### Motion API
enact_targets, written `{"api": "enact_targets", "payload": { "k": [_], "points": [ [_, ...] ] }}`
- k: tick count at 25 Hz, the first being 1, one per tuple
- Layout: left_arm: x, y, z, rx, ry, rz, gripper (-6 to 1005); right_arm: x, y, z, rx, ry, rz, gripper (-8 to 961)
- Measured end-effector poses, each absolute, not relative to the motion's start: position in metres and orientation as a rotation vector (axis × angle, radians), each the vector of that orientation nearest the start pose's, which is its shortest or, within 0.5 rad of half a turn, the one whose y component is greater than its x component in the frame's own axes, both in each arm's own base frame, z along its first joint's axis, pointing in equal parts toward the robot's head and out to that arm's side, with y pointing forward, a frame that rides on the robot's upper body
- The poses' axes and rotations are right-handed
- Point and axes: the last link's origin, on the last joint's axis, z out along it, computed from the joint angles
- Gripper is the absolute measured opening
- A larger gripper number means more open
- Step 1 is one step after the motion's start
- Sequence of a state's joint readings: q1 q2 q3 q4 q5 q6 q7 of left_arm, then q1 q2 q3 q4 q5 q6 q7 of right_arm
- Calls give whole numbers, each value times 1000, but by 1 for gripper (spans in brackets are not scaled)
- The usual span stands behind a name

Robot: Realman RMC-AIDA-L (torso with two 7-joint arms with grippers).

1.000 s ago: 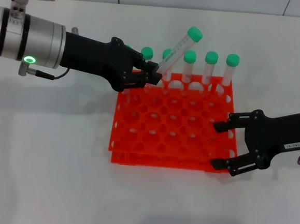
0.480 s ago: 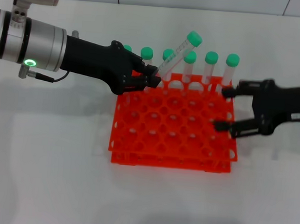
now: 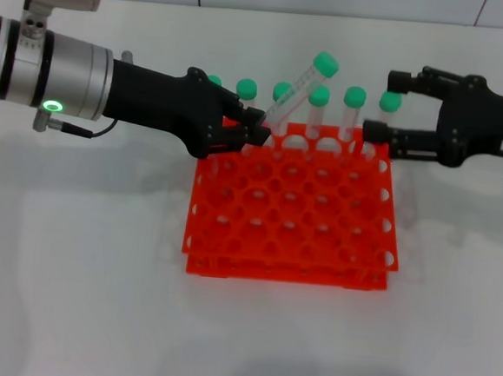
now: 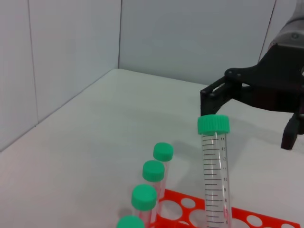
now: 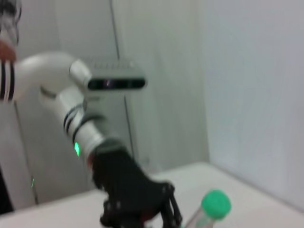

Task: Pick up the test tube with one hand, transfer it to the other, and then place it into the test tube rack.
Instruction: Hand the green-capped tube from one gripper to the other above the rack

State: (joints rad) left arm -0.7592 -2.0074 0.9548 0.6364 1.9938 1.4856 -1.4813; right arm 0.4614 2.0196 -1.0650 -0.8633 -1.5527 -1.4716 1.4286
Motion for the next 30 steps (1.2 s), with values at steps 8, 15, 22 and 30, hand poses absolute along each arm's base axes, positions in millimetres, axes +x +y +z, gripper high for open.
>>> {"api": "enact_targets", "payload": {
  "k": [8, 15, 22, 30],
  "points": [
    [-190, 382, -11, -2966, -333, -462, 199, 215, 349, 5, -2524, 432, 1141, 858],
    [-186, 383, -12, -2969, -319, -466, 200, 210, 347, -16, -2448, 515, 1288, 857],
    [-184, 381, -16, -2976, -307, -475, 200, 206, 347, -26, -2431, 559, 1308, 857],
    [-184, 381, -16, -2979, -308, -475, 199, 200, 345, -34, -2438, 547, 1322, 856]
  ]
}}
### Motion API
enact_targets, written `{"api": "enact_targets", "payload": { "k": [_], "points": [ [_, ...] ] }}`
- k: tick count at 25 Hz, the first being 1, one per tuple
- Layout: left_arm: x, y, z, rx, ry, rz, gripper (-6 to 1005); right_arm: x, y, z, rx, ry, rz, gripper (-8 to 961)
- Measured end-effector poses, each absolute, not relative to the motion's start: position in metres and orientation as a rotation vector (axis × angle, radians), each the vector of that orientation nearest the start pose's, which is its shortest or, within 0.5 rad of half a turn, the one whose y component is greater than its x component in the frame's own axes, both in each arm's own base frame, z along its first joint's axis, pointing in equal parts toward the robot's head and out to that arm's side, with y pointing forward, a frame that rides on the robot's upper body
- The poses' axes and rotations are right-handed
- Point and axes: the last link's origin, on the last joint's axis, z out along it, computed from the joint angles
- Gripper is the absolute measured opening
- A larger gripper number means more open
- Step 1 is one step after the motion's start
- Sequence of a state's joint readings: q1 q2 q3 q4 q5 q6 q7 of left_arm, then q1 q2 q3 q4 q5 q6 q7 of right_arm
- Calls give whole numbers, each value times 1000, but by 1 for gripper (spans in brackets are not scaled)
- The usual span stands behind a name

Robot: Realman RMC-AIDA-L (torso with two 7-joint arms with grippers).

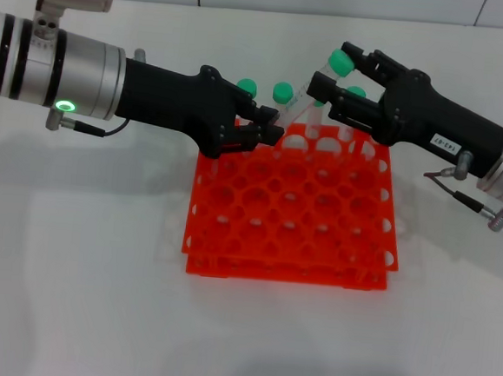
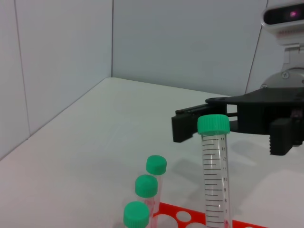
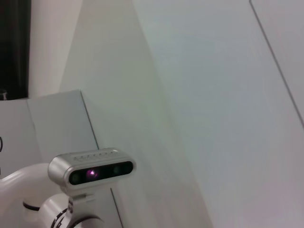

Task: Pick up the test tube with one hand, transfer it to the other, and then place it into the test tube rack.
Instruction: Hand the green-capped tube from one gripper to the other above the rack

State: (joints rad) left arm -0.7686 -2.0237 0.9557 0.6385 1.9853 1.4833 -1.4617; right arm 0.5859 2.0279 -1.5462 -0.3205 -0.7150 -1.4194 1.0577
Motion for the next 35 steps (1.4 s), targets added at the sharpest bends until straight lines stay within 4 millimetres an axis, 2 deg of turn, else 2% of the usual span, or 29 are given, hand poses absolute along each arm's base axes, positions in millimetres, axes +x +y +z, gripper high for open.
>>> {"api": "enact_targets", "payload": {
  "k": [6, 11, 25, 35],
  "points": [
    [-184, 381, -16, -2979, -307, -473, 199, 199, 345, -35, -2439, 543, 1321, 856],
    [-184, 381, -17, -2980, -307, -472, 199, 197, 347, -35, -2439, 540, 1328, 739],
    [-183, 379, -19, -2986, -307, -474, 199, 195, 350, -33, -2416, 572, 1350, 679],
    [-182, 379, -20, -2990, -299, -472, 202, 195, 352, -38, -2439, 594, 1318, 474]
  ]
}}
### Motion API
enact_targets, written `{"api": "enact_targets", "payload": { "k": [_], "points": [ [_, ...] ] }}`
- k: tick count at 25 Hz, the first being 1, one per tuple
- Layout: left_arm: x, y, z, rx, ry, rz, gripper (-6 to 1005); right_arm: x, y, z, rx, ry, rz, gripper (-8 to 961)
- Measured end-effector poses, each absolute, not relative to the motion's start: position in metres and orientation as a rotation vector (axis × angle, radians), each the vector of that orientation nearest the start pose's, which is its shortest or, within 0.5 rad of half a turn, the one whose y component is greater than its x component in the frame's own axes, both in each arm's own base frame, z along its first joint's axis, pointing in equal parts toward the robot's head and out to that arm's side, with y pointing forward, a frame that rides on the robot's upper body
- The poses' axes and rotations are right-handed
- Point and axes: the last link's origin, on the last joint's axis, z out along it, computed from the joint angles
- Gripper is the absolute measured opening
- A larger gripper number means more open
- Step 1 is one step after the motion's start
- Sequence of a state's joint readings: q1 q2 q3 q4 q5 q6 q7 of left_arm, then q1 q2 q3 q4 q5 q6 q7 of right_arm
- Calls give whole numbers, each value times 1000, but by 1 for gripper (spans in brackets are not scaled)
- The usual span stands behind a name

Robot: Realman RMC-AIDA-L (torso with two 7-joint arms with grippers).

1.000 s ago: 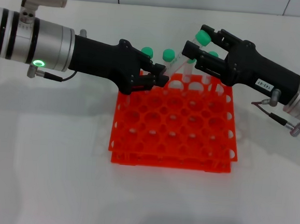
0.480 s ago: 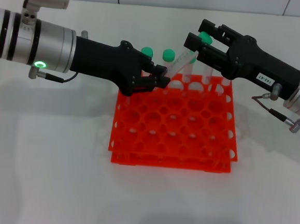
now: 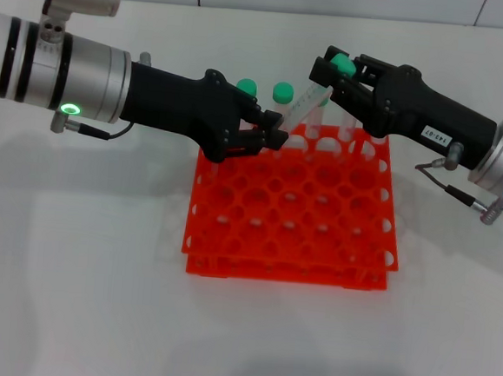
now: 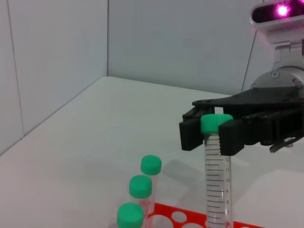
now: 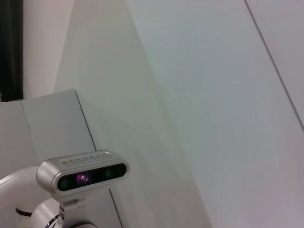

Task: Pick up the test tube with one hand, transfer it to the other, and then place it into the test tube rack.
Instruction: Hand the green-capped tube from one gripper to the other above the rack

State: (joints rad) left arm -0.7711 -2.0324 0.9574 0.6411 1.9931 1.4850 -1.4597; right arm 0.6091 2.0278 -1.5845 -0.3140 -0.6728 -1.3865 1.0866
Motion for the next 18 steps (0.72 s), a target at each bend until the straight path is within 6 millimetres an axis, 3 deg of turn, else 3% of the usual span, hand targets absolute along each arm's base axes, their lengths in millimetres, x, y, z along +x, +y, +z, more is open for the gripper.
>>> {"api": "enact_targets", "payload": {
  "k": [6, 15, 18],
  "points": [
    [-181, 380, -20, -2989, -297, -473, 210, 194, 352, -37, -2438, 590, 1321, 260],
    [-178, 383, -12, -2963, -427, -475, 224, 195, 352, -36, -2428, 593, 1325, 260],
    [-175, 385, -5, -2945, -484, -460, 285, 195, 352, -36, -2427, 593, 1324, 261]
  ]
}}
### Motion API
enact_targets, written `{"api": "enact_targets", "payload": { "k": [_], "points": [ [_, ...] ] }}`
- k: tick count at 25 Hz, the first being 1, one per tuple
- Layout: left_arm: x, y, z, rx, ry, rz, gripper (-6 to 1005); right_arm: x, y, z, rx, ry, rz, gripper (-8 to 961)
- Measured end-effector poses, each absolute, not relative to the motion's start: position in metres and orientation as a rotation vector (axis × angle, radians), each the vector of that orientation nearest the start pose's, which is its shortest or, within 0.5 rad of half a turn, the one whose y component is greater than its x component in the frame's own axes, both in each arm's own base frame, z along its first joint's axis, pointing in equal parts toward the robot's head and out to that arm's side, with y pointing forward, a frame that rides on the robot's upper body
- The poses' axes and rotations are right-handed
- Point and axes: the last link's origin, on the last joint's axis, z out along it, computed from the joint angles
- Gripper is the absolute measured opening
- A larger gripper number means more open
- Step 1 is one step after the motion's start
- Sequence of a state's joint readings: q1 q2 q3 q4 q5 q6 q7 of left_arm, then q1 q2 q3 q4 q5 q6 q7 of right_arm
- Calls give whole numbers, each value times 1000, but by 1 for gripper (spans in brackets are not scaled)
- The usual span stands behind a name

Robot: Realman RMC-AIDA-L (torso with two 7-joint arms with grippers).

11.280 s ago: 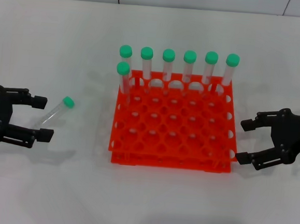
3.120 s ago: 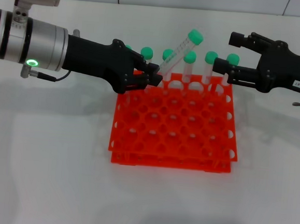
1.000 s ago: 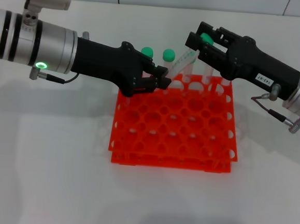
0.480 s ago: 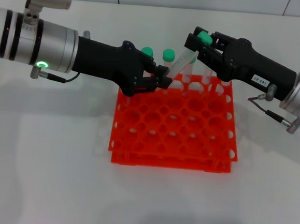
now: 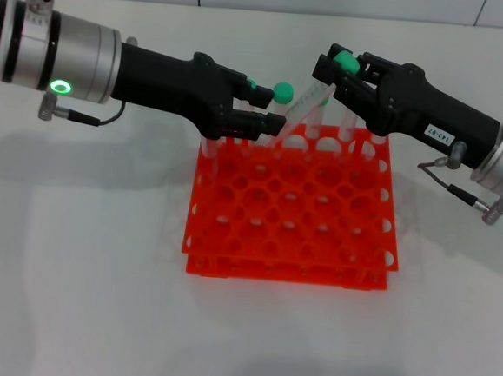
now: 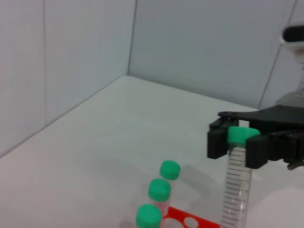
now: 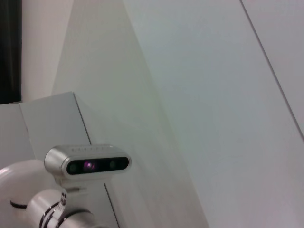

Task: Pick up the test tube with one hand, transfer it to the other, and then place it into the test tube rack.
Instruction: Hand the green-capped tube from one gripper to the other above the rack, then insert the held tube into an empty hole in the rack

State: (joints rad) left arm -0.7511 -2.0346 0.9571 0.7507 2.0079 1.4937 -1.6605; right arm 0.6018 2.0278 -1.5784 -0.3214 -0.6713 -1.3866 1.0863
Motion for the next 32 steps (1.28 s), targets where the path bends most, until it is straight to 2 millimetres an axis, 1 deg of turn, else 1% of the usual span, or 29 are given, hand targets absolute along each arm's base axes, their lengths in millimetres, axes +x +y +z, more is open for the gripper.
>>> {"api": "enact_targets", "payload": {
  "k": [5, 8, 12, 14, 16, 21, 25, 27, 30, 32],
  "points": [
    [-167, 384, 6, -2955, -548, -416, 386, 198, 351, -36, -2426, 602, 1318, 261],
    [-161, 380, 18, -2953, -571, -368, 447, 198, 351, -36, -2427, 601, 1315, 261],
    [-155, 372, 35, -2913, -603, -330, 600, 199, 351, -36, -2430, 597, 1311, 261],
    [-156, 366, 44, -2873, -624, -297, 676, 199, 351, -36, -2433, 594, 1307, 261],
    [-160, 359, 52, -2830, -640, -269, 876, 200, 351, -35, -2436, 592, 1301, 261],
    [-173, 334, 80, -2686, -645, -242, 883, 200, 352, -35, -2442, 584, 1293, 262],
    [-190, 306, 101, -2574, -639, -309, 884, 199, 354, -34, -2445, 577, 1284, 262],
    [-199, 294, 106, -2535, -643, -341, 883, 199, 355, -33, -2445, 578, 1281, 262],
    [-219, 274, 113, -2461, -649, -384, 883, 199, 355, -33, -2448, 575, 1276, 261],
    [-235, 262, 114, -2426, -654, -409, 883, 197, 357, -33, -2458, 565, 1269, 260]
  ]
}}
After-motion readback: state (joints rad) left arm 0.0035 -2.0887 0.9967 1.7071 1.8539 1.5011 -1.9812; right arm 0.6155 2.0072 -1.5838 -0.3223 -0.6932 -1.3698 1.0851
